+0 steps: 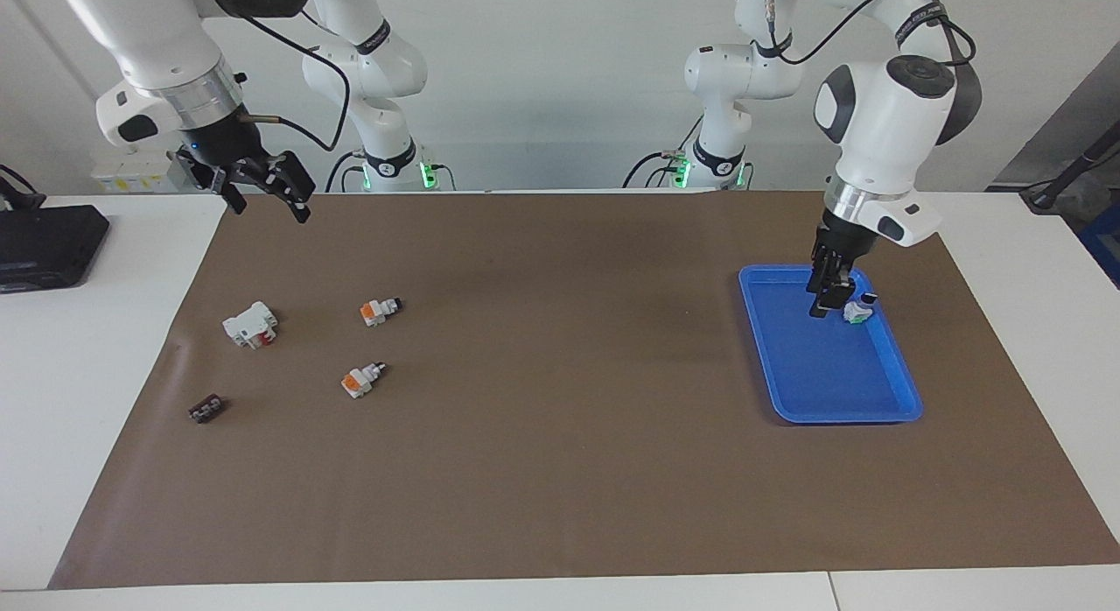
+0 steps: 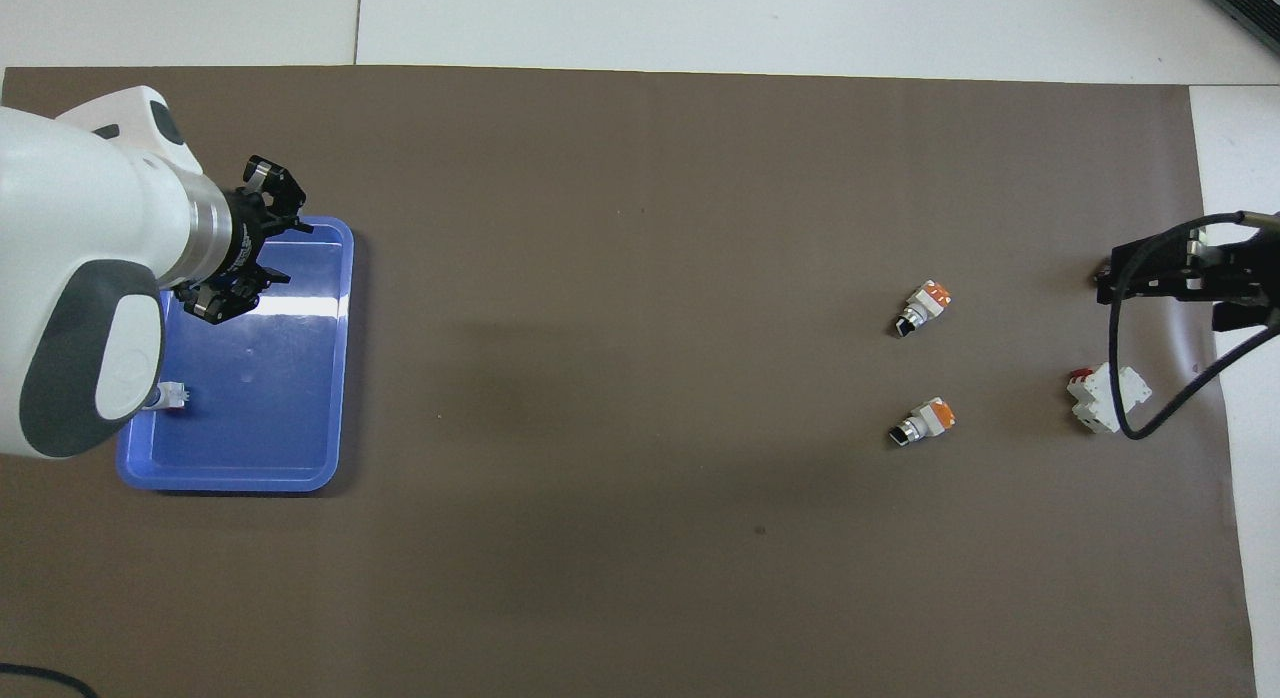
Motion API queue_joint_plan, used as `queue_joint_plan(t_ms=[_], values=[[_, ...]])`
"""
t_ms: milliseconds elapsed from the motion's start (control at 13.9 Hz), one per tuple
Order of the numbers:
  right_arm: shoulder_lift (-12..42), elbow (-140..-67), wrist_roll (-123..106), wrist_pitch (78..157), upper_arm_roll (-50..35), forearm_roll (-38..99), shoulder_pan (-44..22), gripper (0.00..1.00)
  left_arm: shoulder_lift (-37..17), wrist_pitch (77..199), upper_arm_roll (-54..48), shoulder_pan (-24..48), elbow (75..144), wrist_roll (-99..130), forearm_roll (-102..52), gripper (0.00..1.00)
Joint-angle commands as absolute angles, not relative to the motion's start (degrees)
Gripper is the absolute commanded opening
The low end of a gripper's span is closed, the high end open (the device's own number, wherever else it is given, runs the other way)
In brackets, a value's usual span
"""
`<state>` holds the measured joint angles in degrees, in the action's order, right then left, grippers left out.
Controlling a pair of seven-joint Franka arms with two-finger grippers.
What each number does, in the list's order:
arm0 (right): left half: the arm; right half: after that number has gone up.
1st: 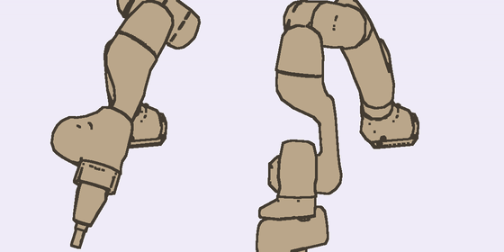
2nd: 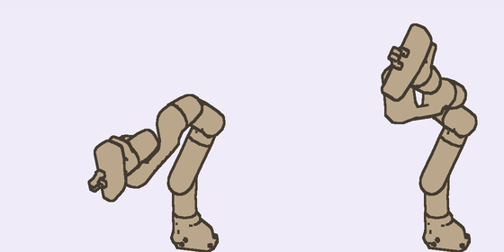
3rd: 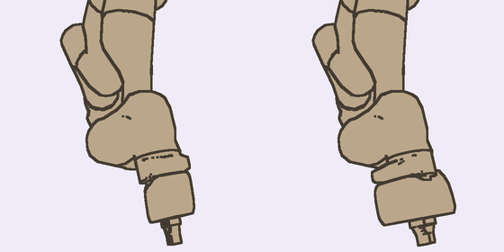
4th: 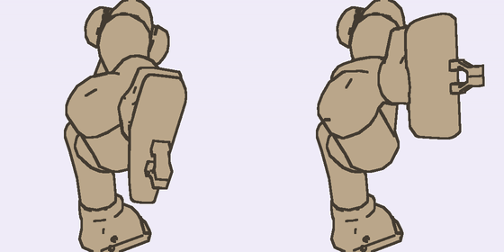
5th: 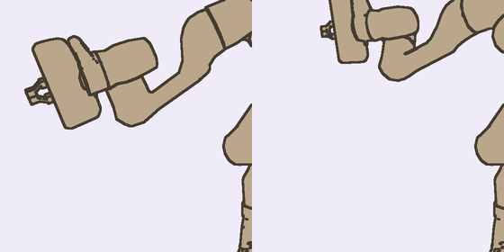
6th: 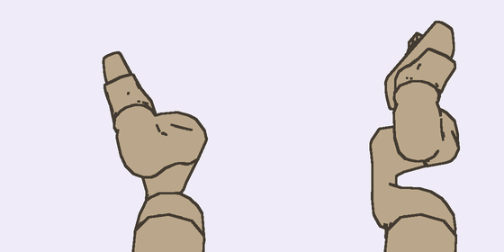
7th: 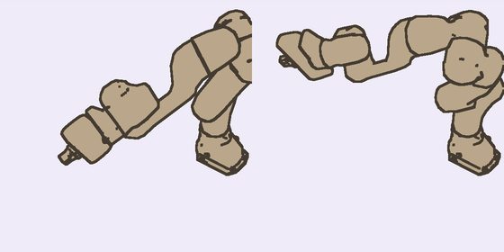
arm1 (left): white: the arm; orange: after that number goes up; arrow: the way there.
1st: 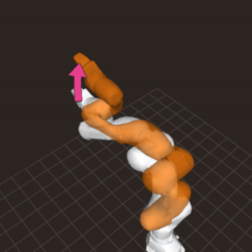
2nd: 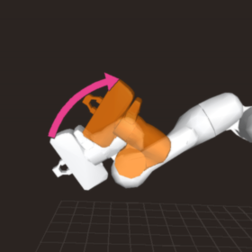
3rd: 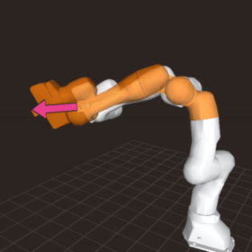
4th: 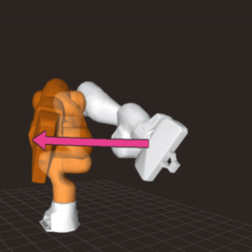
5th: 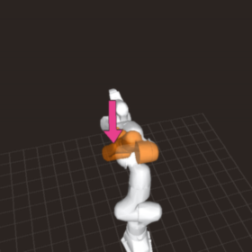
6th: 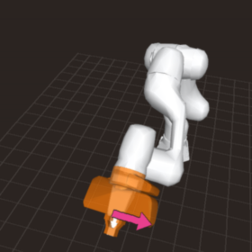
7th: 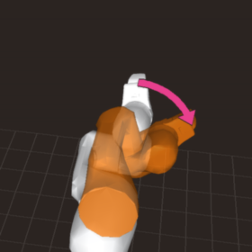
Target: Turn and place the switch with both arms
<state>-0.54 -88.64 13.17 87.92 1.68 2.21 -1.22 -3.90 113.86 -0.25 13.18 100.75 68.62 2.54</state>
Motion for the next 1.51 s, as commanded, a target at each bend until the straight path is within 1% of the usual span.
queue_joint_plan(t_ms=[0,72,144,359,575,719,863,1007,1078,1150,1222,1294,1438], values=[[-1.0,-89.1,11.9,87.4,2.1,0.7,-2.0,1.0,-9.1,100.5,0.6,14.2,87.8,48.1,3.4,0.46],[-1.0,-89.1,11.9,87.3,2.0,0.3,-2.0,1.0,-9.7,98.4,0.7,14.2,85.3,41.9,3.4,0.46],[-1.0,-89.1,11.7,86.8,1.9,-0.3,-2.0,1.0,-9.9,98.0,0.6,13.9,84.1,37.1,3.3,0.46],[-1.1,-89.1,5.9,86.3,1.2,-3.5,-2.0,1.0,-9.5,98.2,1.7,12.1,84.1,19.3,3.2,0.46],[-1.1,-89.4,5.8,85.2,1.2,-2.8,-2.0,1.0,-8.6,96.8,1.9,6.9,84.0,3.7,3.4,0.46],[-1.1,-89.5,5.9,83.9,1.3,-0.6,-1.5,1.0,-6.9,93.4,1.9,4.4,84.0,-4.4,3.6,0.46],[-1.2,-89.6,6.0,84.3,1.4,-0.7,-1.4,1.0,-4.8,91.1,1.8,1.9,84.1,-11.9,3.6,0.46],[-1.2,-89.7,5.9,84.8,1.3,-1.0,-1.4,1.0,-2.9,85.0,1.8,0.4,84.1,-16.2,3.7,0.46],[-1.2,-89.8,5.9,85.1,1.3,-1.1,-1.4,1.0,-1.9,83.3,1.6,0.6,84.0,-16.3,3.6,0.49],[-1.3,-90.1,5.9,85.2,1.4,-1.1,-1.5,1.0,-1.3,83.1,1.2,1.0,84.0,-15.8,3.0,0.57],[-1.6,-90.2,5.9,85.2,1.3,-1.1,-1.5,1.0,-0.4,83.7,0.6,1.1,84.0,-15.5,2.7,0.81],[-1.6,-90.3,5.9,85.2,1.4,-1.1,-1.5,1.0,-0.2,84.5,0.6,1.1,84.3,-14.2,1.4,1.0],[-1.7,-90.5,6.0,85.2,1.3,-1.1,-1.5,1.0,0.6,89.1,0.7,1.2,86.1,-8.8,-1.8,1.0]])
